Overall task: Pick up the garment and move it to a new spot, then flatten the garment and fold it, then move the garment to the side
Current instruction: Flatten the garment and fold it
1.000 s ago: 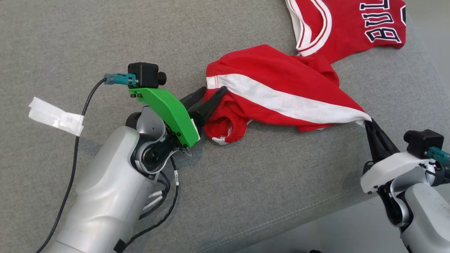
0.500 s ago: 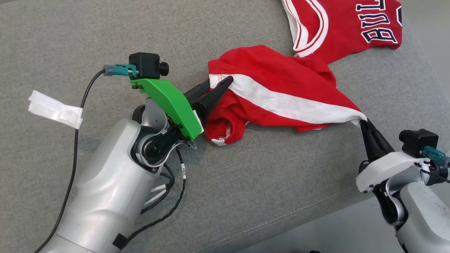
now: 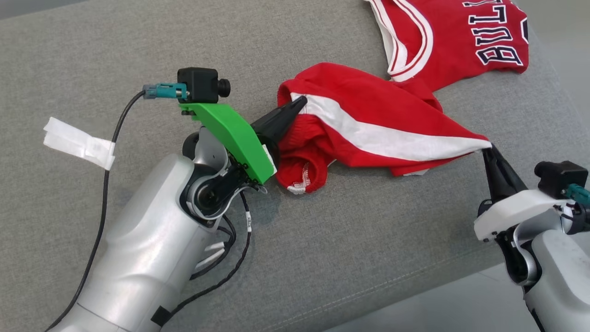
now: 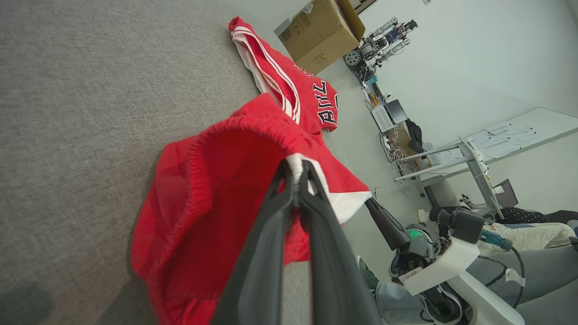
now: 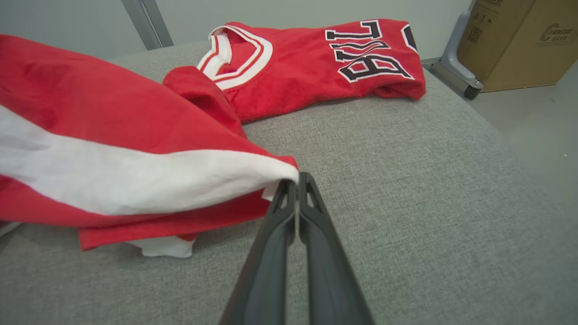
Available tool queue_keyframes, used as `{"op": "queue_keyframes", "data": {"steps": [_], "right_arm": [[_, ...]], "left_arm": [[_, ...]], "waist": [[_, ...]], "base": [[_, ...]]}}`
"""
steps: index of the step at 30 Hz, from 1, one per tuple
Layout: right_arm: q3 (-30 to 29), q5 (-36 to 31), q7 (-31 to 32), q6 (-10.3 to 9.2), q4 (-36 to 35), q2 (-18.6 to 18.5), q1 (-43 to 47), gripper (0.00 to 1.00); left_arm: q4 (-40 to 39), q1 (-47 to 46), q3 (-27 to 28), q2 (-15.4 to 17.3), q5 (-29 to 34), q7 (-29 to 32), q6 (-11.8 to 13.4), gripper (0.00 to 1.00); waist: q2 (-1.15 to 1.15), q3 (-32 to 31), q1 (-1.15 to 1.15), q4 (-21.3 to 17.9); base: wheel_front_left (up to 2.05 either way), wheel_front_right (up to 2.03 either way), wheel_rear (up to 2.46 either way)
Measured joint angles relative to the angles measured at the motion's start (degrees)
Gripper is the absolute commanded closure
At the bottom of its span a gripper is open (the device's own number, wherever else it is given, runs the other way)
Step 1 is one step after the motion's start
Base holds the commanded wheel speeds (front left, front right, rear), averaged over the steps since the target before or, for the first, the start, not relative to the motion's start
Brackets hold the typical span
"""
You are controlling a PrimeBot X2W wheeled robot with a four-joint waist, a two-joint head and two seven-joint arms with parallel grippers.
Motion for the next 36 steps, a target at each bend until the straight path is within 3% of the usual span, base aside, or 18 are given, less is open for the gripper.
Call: {"op": "queue_keyframes", "data": {"steps": [4,7,13,23,29,32,36], "right_arm": [[-2.15,1.09,-0.58,0.92,-2.78,0.24,-2.06,1.00],[-3.69,3.72,-1.01,2.74,-5.81,1.36,-5.19,1.00],[-3.79,3.68,-1.05,5.23,-9.29,0.00,-14.34,1.00],[-5.45,4.39,-1.25,5.90,-12.82,-1.29,-23.18,1.00],[-4.92,6.68,-0.40,6.64,-12.58,-2.59,-14.65,1.00],[-5.56,11.76,-0.10,7.23,-12.51,-1.96,-6.79,1.00],[-2.02,17.96,2.81,8.16,-13.32,-0.47,3.08,1.00]], "left_arm": [[-2.64,-1.87,0.36,-0.09,0.21,-2.07,0.00,1.00],[-4.77,-4.32,1.15,1.14,1.19,-2.37,-0.02,1.00],[-4.69,-7.55,5.15,8.21,0.94,-1.41,-0.07,1.00],[-7.16,-11.54,9.87,11.83,1.04,-4.09,-0.09,1.00],[-9.24,-2.02,6.12,12.73,-2.24,-0.36,-0.09,1.00],[-10.43,5.37,3.37,13.14,-3.10,0.79,-0.09,1.00],[-11.80,13.04,2.85,14.68,-3.34,0.57,-0.08,1.00]], "waist": [[0.00,-1.39,0.00,1.11],[0.00,-2.66,0.00,2.22],[0.00,-5.63,0.00,4.75],[0.00,-11.07,0.00,9.41],[0.00,-12.83,0.00,12.82],[0.00,-13.26,0.00,14.42],[0.00,-13.45,0.00,16.15]], "base": [[0.00,0.00,0.00],[0.00,0.00,0.00],[0.00,0.00,0.00],[0.00,0.00,0.00],[0.00,0.00,0.00],[0.00,0.00,0.00],[0.00,0.00,0.00]]}}
